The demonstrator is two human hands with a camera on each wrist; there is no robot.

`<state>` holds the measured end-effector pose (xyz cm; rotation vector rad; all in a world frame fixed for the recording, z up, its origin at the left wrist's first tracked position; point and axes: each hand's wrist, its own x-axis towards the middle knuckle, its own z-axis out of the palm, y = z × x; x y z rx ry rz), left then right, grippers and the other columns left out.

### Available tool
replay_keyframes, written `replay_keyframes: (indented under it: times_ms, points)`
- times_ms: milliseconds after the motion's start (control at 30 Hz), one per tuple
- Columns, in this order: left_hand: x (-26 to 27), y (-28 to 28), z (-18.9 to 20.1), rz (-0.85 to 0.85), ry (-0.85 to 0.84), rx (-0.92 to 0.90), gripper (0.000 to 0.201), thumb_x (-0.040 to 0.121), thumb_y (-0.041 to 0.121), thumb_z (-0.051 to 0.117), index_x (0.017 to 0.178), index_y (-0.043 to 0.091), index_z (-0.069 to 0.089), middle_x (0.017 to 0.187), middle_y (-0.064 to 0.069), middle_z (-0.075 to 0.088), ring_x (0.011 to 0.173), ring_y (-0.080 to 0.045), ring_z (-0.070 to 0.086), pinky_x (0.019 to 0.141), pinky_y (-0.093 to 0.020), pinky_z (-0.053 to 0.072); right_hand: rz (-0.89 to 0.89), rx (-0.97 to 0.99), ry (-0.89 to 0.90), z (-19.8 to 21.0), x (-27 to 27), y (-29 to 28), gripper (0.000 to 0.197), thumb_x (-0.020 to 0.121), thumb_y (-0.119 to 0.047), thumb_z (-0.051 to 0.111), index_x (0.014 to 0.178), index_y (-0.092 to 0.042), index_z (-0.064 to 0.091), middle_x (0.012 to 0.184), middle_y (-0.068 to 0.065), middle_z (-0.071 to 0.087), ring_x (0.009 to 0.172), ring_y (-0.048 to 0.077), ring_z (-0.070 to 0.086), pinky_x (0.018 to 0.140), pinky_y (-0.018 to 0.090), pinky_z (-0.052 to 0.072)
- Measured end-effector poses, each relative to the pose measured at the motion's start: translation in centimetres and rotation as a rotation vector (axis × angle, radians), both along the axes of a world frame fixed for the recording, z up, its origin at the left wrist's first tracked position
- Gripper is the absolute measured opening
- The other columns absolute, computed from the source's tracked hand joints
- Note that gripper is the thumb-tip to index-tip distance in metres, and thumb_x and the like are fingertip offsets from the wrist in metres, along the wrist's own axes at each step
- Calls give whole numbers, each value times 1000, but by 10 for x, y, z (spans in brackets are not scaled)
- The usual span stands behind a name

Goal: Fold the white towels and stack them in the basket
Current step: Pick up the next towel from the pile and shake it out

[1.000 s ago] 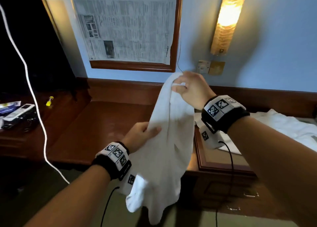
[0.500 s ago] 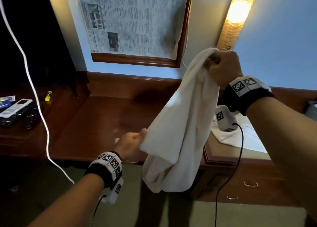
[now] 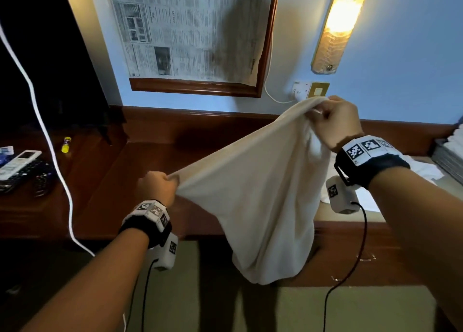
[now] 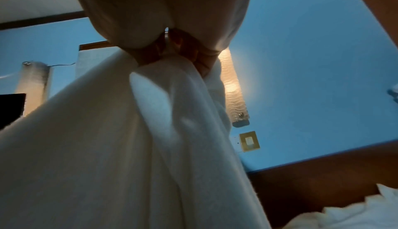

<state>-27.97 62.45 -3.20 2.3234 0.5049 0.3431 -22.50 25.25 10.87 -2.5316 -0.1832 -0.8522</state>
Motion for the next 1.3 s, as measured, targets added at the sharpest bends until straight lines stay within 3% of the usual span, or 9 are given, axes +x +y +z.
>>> replay_keyframes:
  times_ms: [133,333,433,567,733,800,867,1067,1300]
  points:
    - [6,10,11,54,-238,-56,24,76,11,72,57,6,58,51,-9,48,63,-42,54,60,-38,44,-112,17,100,-17,-8,-16,19,88,-15,59,73,-8,69,84,8,54,81,35,57,79,35,47]
    - [0,24,18,-227,-491,257,18,86,25,76,76,9,76,67,-10,69,65,-34,65,59,-39,54,-237,58,204,-41,-17,-40,19,89,-24,63,92,-11,75,106,7,66,101,35,62,96,33,46]
    - [-6,31,24,-244,-567,331,36,88,44,66,77,12,76,66,-6,69,64,-31,66,57,-39,54,-256,34,253,-51,-21,-45,20,91,-23,63,97,-8,76,111,9,66,105,35,61,95,33,45]
    - [-11,48,28,-354,-468,448,31,82,50,77,87,20,71,74,-1,69,74,-27,64,62,-41,53,-236,29,284,-65,-26,-46,18,91,-20,64,97,-7,75,108,10,66,102,34,61,91,31,43]
    - [-6,49,34,-115,-475,67,21,85,24,76,99,26,60,80,3,65,84,-29,65,78,-41,55,-94,12,305,-81,-30,-32,9,90,-13,67,90,-6,73,99,7,62,93,33,61,83,31,44]
    - [1,51,36,1,-458,-70,34,86,24,76,117,24,63,92,0,70,92,-26,67,85,-35,52,-49,-26,319,-89,-33,-26,11,90,-8,67,95,0,73,102,13,62,95,36,61,86,35,45]
    - [8,63,32,81,-376,-104,29,89,26,72,116,14,72,101,-10,74,96,-29,68,85,-33,50,-49,-20,320,-99,-39,-24,12,91,-5,64,98,2,71,106,20,64,97,38,59,84,33,41]
    - [10,129,-8,210,-133,-195,29,95,26,62,118,10,70,111,-22,69,105,-40,66,91,-48,51,-315,313,394,-149,-63,-51,10,94,-12,59,98,-8,66,99,21,68,90,38,64,75,34,48]
    - [1,188,-35,424,-29,-344,39,100,17,43,134,2,57,136,-26,56,127,-45,52,108,-53,42,-445,410,369,-184,-70,-56,19,92,-10,61,107,0,69,118,22,59,106,38,57,87,32,41]
